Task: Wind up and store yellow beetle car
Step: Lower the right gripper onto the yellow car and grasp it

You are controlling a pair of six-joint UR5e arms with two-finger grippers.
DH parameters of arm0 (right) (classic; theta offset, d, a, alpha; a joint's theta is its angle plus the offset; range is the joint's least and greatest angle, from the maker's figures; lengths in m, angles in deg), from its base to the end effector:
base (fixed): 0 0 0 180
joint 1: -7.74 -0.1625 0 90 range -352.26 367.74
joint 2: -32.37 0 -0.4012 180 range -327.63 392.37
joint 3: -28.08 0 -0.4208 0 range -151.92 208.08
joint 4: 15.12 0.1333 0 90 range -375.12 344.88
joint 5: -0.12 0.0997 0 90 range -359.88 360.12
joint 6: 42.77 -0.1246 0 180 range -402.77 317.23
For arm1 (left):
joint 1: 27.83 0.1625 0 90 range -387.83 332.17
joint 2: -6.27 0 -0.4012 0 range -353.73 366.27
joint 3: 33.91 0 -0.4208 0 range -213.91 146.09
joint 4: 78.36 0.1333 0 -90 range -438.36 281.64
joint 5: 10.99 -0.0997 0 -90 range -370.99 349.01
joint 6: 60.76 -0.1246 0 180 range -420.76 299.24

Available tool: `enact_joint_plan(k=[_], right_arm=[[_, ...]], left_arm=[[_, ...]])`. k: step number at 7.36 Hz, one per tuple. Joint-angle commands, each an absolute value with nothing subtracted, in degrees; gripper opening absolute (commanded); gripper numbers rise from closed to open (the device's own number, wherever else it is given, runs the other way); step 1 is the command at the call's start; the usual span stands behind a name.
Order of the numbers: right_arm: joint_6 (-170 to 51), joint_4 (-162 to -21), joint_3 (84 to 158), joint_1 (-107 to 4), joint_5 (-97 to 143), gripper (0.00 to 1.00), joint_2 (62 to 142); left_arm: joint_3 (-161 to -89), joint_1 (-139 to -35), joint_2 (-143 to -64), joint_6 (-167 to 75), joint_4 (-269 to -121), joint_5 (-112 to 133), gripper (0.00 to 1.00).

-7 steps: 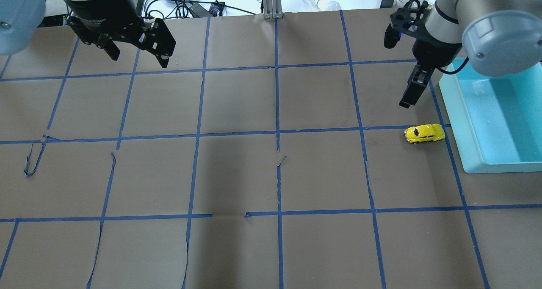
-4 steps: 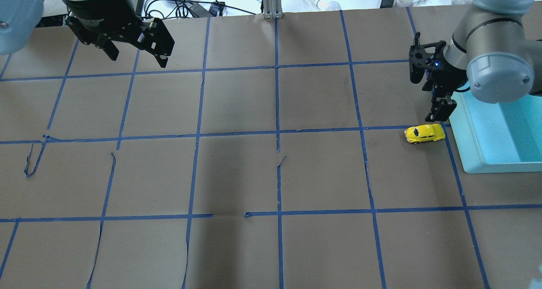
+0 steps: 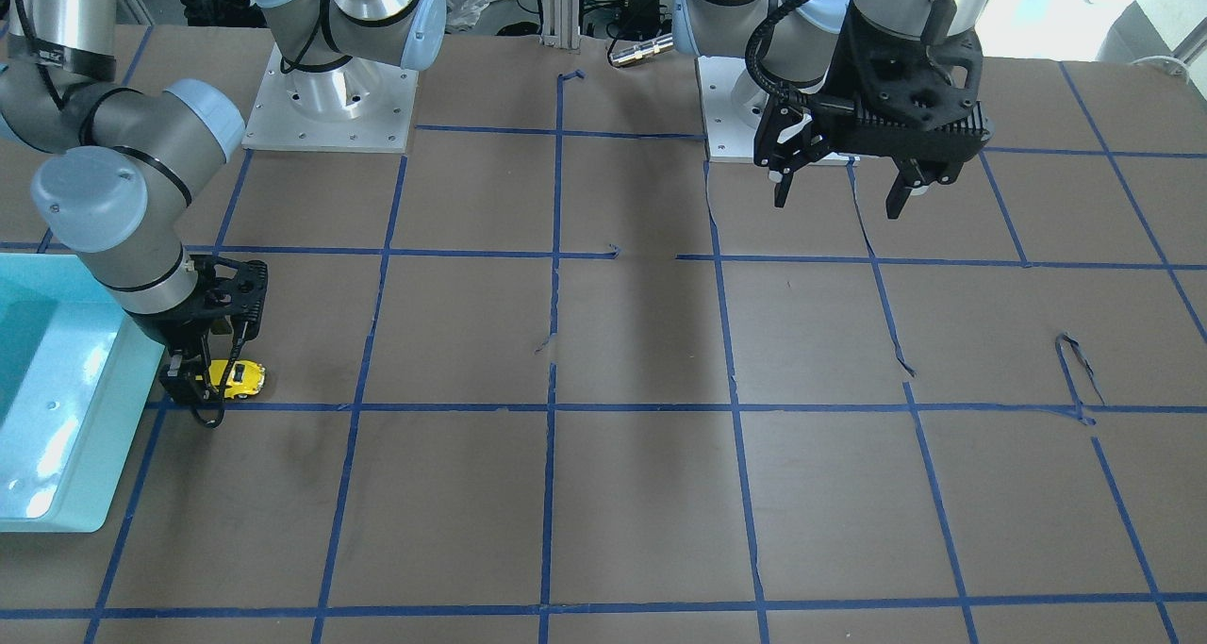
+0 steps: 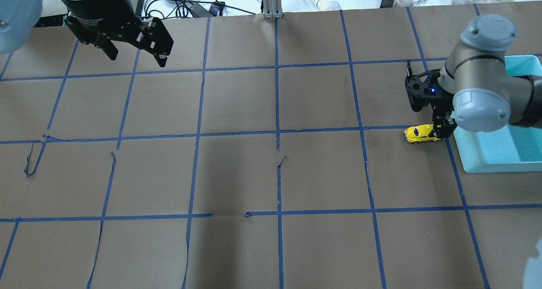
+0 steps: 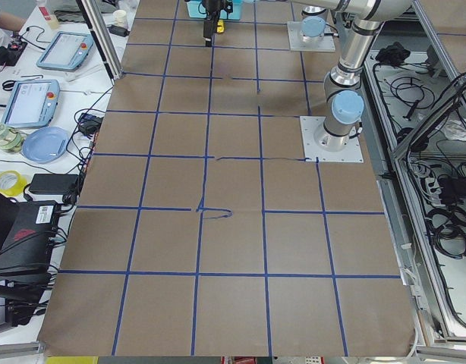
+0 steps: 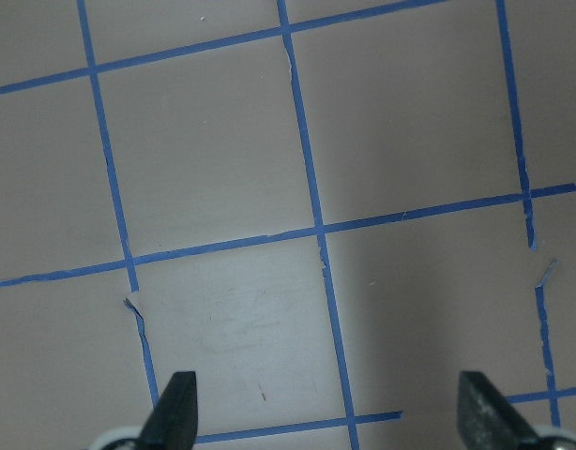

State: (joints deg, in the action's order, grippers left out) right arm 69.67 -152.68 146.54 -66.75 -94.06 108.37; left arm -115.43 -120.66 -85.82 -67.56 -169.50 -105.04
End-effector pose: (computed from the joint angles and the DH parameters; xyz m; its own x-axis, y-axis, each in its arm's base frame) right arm -0.0188 -0.5322 0.1528 0.1200 -0.9913 0.0545 -0.9883 -0.1141 0.1010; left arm -0.1512 -0.5367 0.4956 -0.9838 0.1603 -0.0807 0.1668 0.9825 -0.0825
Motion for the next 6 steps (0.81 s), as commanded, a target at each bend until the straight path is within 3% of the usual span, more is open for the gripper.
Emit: enact_joint_plan(k=[1, 4, 5, 6], right_arm=[[72.6, -156.3, 148.0, -66.6, -93.8, 0.90, 106.1], [72.5, -156.1, 147.8, -64.3, -94.5, 0.84, 104.6], [72.5, -156.1, 147.9, -64.2, -94.3, 0.78, 104.6], [72.5, -155.8, 147.9, -64.2, -93.7, 0.53, 104.7]], left_arm=[[-115.4, -120.6, -85.8, -67.6, -169.5, -105.0, 0.96], [-115.4, -120.6, -85.8, -67.6, -169.5, -105.0, 0.96], [-115.4, -120.6, -85.8, -67.5, -169.5, -105.0, 0.96], [-115.4, -120.6, -85.8, -67.5, -169.5, -105.0, 0.96]])
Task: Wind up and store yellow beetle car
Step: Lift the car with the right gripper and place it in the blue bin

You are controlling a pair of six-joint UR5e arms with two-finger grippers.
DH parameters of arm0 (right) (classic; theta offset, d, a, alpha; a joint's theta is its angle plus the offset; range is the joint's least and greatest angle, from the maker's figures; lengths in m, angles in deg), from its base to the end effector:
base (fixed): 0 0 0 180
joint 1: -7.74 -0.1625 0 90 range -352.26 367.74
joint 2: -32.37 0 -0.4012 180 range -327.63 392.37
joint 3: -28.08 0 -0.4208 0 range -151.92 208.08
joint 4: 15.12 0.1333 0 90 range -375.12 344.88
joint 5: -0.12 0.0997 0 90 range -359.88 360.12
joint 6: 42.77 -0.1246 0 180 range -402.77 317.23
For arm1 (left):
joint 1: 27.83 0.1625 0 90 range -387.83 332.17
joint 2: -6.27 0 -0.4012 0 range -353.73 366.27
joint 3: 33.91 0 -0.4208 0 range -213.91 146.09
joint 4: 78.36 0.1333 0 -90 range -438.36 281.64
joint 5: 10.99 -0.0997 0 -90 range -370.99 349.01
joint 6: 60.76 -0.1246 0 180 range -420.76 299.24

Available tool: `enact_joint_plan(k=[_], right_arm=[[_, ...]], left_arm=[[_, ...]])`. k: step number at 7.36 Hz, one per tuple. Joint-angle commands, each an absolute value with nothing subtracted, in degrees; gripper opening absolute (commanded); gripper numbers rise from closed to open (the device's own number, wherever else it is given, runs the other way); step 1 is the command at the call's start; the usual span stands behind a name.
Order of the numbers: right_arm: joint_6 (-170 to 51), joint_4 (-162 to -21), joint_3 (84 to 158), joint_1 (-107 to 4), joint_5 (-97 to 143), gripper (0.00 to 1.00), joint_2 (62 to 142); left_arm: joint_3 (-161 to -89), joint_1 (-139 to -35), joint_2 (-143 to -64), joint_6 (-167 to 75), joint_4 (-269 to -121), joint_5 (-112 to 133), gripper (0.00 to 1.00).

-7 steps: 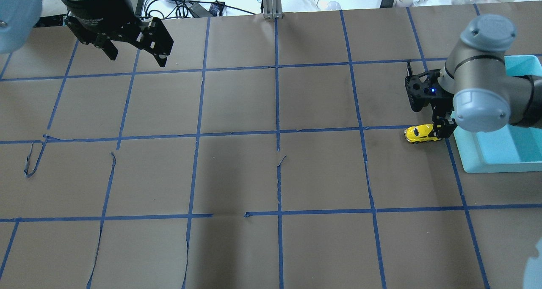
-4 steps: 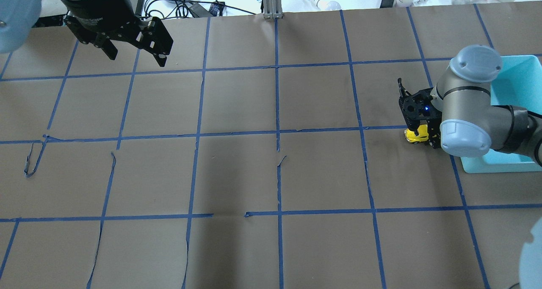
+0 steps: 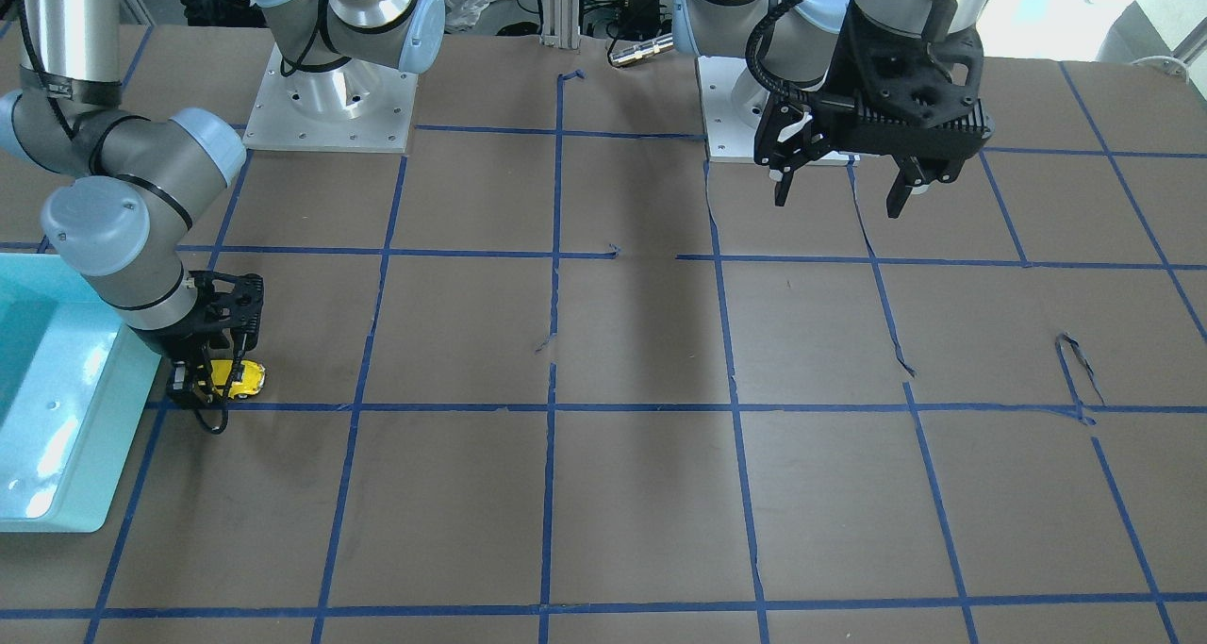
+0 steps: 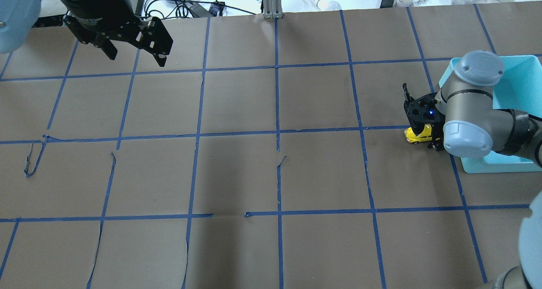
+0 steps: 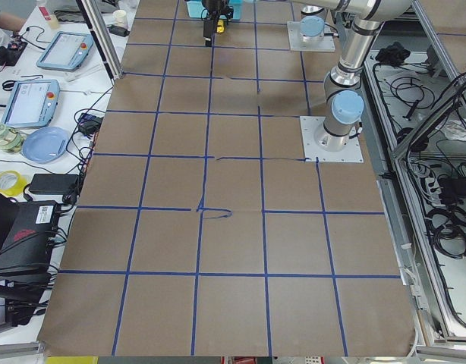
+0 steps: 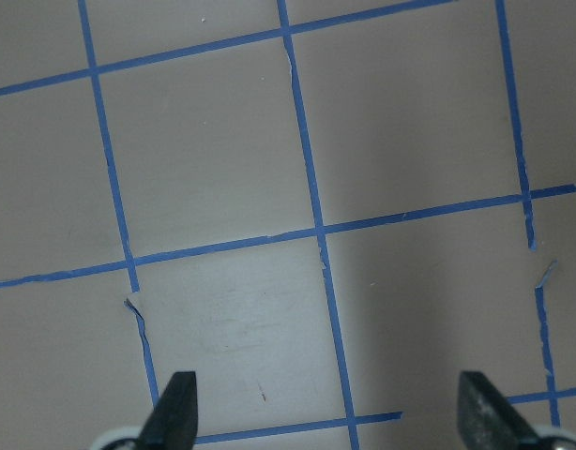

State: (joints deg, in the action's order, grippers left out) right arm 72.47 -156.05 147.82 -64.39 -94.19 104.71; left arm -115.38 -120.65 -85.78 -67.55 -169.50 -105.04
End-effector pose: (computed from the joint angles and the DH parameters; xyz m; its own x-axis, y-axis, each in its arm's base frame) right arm -0.0397 -0.5269 0.1172 0.1270 -0.9916 0.0237 -0.9878 -0.1243 0.0941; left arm -0.1511 -0.5365 0.4965 -0.9838 0.1598 -0.0808 0.1665 0.9825 -0.0841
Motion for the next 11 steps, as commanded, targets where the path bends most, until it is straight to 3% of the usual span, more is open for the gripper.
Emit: enact_joint_plan(k=[1, 2, 4, 6, 8, 11], right_arm=[[72.5, -155.7, 147.5, -64.2, -94.0, 0.07, 104.8], [72.5, -155.6, 147.2, -64.2, -94.2, 0.00, 105.5], [71.5, -150.5, 143.4, -64.6, -93.2, 0.00, 107.2], [71.1, -134.1, 133.4, -64.6, -92.3, 0.00, 110.1], [71.7, -128.6, 126.0, -63.7, -92.9, 0.00, 109.9], [76.0, -129.2, 126.5, -49.8, -92.3, 0.00, 108.1]], left_arm=[[-115.4, -120.7, -85.8, -67.5, -169.5, -105.0, 0.96], [-115.4, -120.6, -85.8, -67.6, -169.5, -105.0, 0.96], [-115.4, -120.6, -85.8, -67.6, -169.5, -105.0, 0.96], [-115.4, -120.6, -85.8, -67.6, -169.5, -105.0, 0.96], [-115.3, -120.6, -85.8, -67.6, -169.5, -105.0, 0.96], [-115.4, -120.6, -85.8, -67.6, -169.5, -105.0, 0.96]])
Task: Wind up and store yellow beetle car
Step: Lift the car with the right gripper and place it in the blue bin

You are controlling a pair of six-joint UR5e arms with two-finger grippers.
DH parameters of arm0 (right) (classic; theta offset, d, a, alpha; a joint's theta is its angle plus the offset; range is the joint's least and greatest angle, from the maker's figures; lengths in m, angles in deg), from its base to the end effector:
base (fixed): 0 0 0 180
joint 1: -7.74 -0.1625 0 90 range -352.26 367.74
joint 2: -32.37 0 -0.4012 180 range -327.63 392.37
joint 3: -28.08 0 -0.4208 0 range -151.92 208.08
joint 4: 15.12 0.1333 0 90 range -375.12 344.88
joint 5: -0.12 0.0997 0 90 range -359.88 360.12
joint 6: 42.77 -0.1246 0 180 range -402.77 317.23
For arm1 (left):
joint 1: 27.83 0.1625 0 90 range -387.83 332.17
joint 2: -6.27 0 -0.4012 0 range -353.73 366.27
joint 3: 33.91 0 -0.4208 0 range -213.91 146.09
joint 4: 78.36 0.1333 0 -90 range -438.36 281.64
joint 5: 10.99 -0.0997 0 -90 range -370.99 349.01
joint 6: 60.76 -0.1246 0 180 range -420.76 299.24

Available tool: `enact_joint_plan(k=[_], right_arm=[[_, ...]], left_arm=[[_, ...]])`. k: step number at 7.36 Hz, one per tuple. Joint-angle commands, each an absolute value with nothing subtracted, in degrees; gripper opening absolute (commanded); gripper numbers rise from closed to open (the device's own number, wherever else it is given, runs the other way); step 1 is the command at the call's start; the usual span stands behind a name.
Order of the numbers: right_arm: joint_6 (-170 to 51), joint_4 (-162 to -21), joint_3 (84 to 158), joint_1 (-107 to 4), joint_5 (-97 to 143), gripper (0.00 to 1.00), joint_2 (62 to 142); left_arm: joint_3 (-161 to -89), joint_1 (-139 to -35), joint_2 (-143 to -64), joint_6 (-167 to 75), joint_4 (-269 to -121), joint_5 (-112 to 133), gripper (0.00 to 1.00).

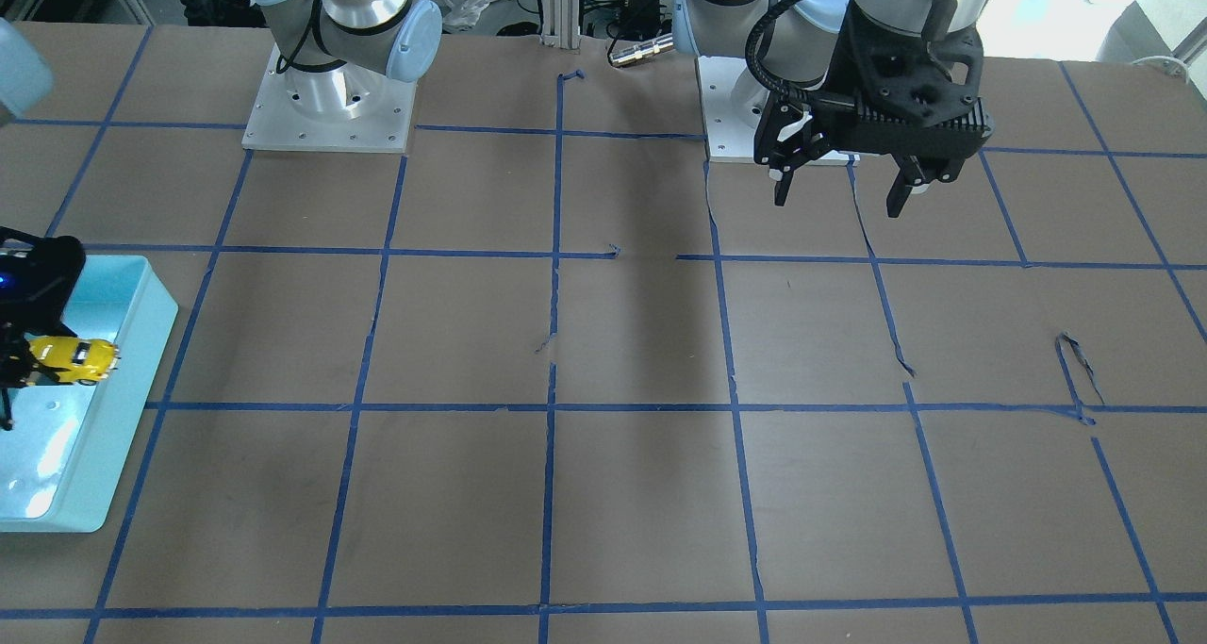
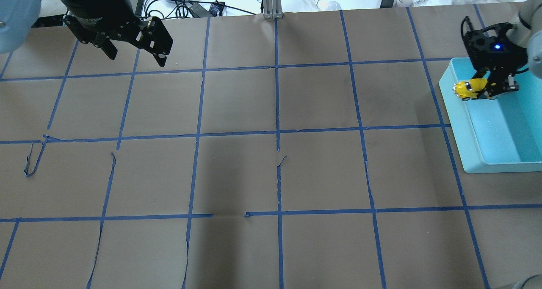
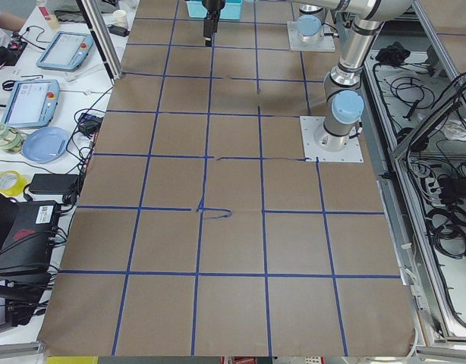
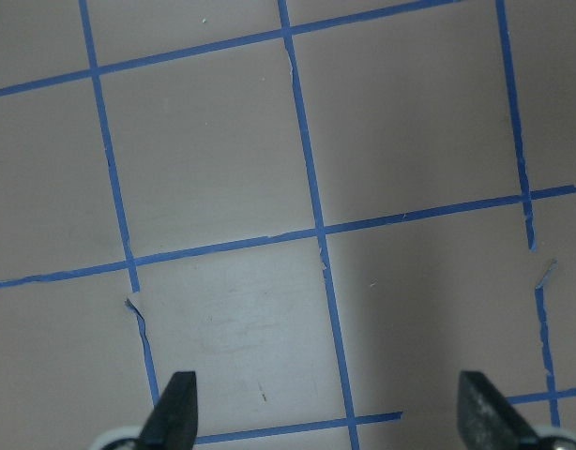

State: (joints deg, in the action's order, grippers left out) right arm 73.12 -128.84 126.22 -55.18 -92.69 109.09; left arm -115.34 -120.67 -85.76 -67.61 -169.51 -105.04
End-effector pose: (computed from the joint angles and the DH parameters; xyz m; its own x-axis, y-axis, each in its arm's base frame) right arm -0.1547 -0.5819 0.2789 -0.0213 -0.9997 0.0147 -0.9979 0.0222 0.0616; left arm -0.1513 -0.5364 0.4970 -0.9836 0.1611 -0.0810 0.1678 0.9822 -0.0849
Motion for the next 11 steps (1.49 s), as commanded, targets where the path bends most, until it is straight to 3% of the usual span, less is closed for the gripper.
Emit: enact_joint_plan(k=[1, 7, 8, 9, 10, 11], right_arm=[[79.0, -130.7, 127.7, -48.8, -92.3, 0.00, 106.5], [82.3, -139.6, 133.7, -44.4, -93.0, 0.00, 101.1], [82.2, -139.7, 133.6, -44.4, -93.2, 0.08, 100.7], [82.1, -139.4, 133.6, -44.5, -92.4, 0.67, 100.7], [81.9, -138.6, 133.3, -44.5, -92.5, 1.00, 101.4], [81.4, -138.3, 132.5, -44.6, -92.6, 1.00, 102.7]], left_arm=[[-115.2, -120.9, -85.8, -67.6, -169.5, -105.0, 0.96], [-114.6, -120.3, -85.8, -68.2, -169.0, -105.1, 0.99], [-114.6, -120.4, -85.8, -68.3, -169.0, -105.0, 0.99], [-114.7, -120.3, -85.7, -68.3, -169.0, -104.9, 1.00], [-114.7, -120.3, -85.7, -68.3, -169.1, -104.8, 1.00], [-114.7, -120.2, -85.7, -68.4, -169.1, -104.9, 1.00]])
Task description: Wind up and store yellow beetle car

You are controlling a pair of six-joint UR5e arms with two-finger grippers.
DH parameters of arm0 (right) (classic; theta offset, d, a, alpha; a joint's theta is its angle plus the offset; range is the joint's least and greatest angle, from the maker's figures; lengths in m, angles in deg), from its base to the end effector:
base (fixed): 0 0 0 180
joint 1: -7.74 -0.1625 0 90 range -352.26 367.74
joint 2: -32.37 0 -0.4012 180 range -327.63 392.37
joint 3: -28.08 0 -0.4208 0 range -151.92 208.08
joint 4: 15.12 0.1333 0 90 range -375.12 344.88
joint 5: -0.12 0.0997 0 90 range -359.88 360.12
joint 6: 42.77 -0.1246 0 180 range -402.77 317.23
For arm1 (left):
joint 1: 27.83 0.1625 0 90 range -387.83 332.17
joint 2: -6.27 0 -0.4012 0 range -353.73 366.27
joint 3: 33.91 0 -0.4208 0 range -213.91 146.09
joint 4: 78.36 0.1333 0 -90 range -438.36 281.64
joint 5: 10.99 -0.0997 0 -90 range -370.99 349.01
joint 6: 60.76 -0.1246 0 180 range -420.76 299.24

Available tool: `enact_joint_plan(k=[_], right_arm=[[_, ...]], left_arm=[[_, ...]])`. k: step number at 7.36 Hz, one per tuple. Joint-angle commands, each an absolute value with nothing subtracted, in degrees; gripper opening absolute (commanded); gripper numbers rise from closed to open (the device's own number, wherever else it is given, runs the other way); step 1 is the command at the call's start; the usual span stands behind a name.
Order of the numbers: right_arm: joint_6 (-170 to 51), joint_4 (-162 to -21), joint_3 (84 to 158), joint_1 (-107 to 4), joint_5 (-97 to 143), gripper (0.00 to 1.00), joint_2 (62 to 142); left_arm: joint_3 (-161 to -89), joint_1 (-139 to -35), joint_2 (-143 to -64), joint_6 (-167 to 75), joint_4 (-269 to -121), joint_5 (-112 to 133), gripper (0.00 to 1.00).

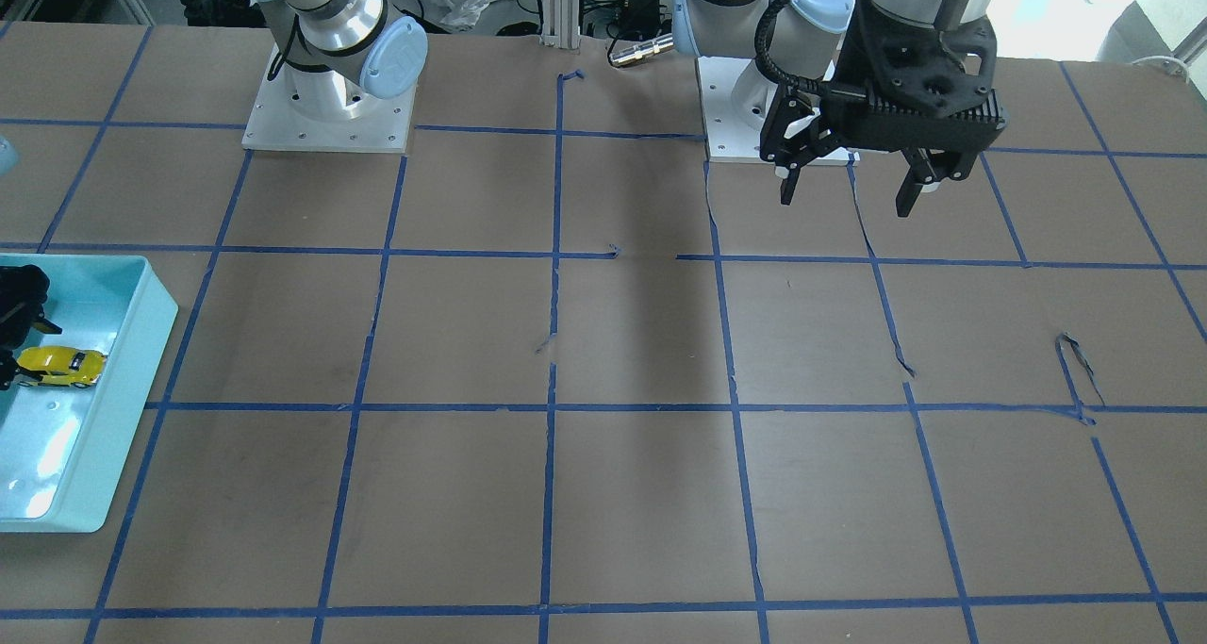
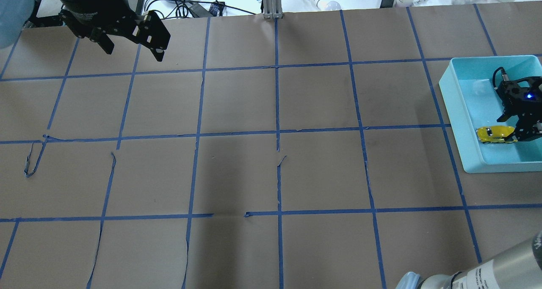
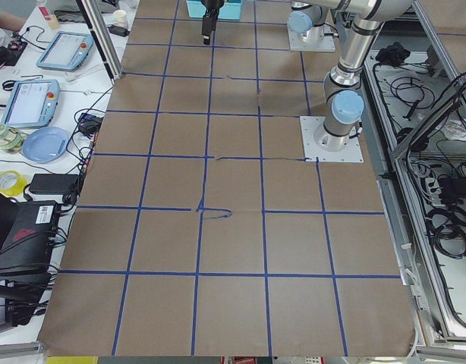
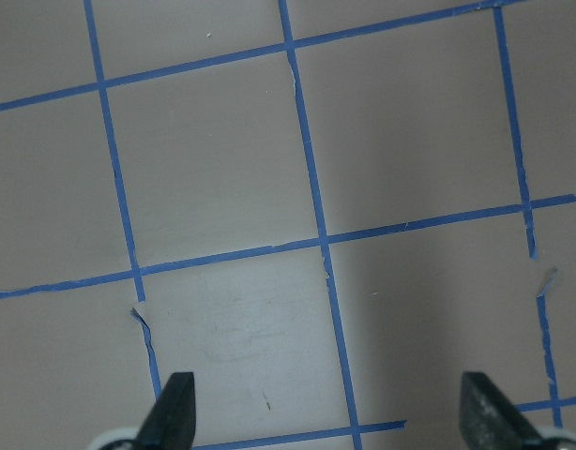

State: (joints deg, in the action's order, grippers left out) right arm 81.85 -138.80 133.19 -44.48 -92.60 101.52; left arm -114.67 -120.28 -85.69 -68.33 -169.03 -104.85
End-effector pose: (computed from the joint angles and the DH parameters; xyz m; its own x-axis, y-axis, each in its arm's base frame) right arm -0.2535 -0.5349 0.1620 -0.0546 -0.9967 -0.0597 -0.9984 0.0537 0.0164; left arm -0.1481 -0.5386 0.5048 -0.9829 0.1653 -0.0815 0.1735 0.9792 -0.1053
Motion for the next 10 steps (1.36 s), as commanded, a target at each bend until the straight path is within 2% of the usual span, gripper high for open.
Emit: enact_joint_plan(k=[1, 4, 6, 9, 10], right_arm=[[80.8, -137.8, 131.5, -45.1, -92.5, 1.00, 105.4], [66.3, -125.6, 129.3, -48.3, -88.4, 1.00, 118.1], [48.6, -113.5, 123.8, -55.5, -88.4, 1.00, 123.5], [21.9, -100.4, 112.8, -70.2, -88.5, 1.00, 123.9], [10.3, -99.7, 111.1, -75.0, -89.3, 1.00, 123.6]], left_arm=[[-115.0, -120.2, -85.6, -68.5, -169.1, -104.9, 1.00], [-114.9, -120.2, -85.4, -68.5, -169.1, -104.9, 1.00], [-114.9, -120.3, -85.4, -68.5, -169.1, -104.9, 1.00], [-114.9, -119.7, -85.3, -68.5, -169.0, -104.8, 1.00], [-114.7, -119.8, -85.3, -68.5, -169.0, -104.8, 1.00]])
